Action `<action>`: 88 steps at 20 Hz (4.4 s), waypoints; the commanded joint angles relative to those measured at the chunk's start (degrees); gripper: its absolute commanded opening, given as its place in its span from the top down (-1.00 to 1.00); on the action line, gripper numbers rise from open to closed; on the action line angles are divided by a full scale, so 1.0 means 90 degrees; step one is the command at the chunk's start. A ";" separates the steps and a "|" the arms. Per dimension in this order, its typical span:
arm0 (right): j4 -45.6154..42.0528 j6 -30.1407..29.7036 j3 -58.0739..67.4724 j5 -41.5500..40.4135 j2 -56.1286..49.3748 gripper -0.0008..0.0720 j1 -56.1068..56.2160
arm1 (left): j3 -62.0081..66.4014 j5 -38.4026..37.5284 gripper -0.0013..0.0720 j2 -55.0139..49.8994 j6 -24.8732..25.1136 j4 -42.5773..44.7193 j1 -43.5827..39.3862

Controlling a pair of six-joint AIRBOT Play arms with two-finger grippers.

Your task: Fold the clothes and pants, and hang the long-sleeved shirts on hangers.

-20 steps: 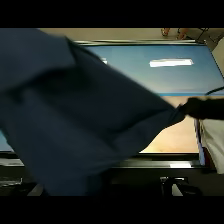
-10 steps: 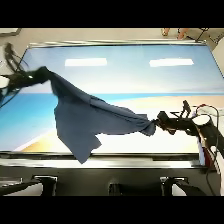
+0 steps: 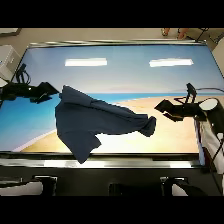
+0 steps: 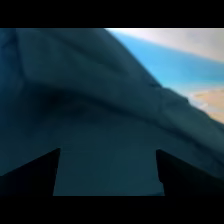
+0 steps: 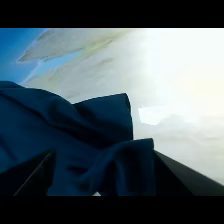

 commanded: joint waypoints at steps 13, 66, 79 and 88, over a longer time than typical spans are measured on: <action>0.0104 0.0364 -0.1287 0.1188 -0.0034 -0.95 0.0022 | -0.4150 -0.0248 -0.96 0.0627 0.0576 -0.0015 0.0787; -0.2555 0.1562 0.3563 0.0311 -0.0512 0.88 0.1161 | 0.1440 0.1826 0.90 0.2164 0.0906 -0.0243 -0.0092; -0.0493 0.2118 0.3568 -0.0260 -0.2973 0.13 0.0867 | 0.0945 -0.0393 0.33 -0.0923 -0.0029 -0.0177 0.0002; -0.2069 0.0780 0.1914 0.3538 -0.1698 -0.63 -0.1715 | -0.1452 -0.1715 -0.57 -0.0185 0.0015 0.1399 0.1639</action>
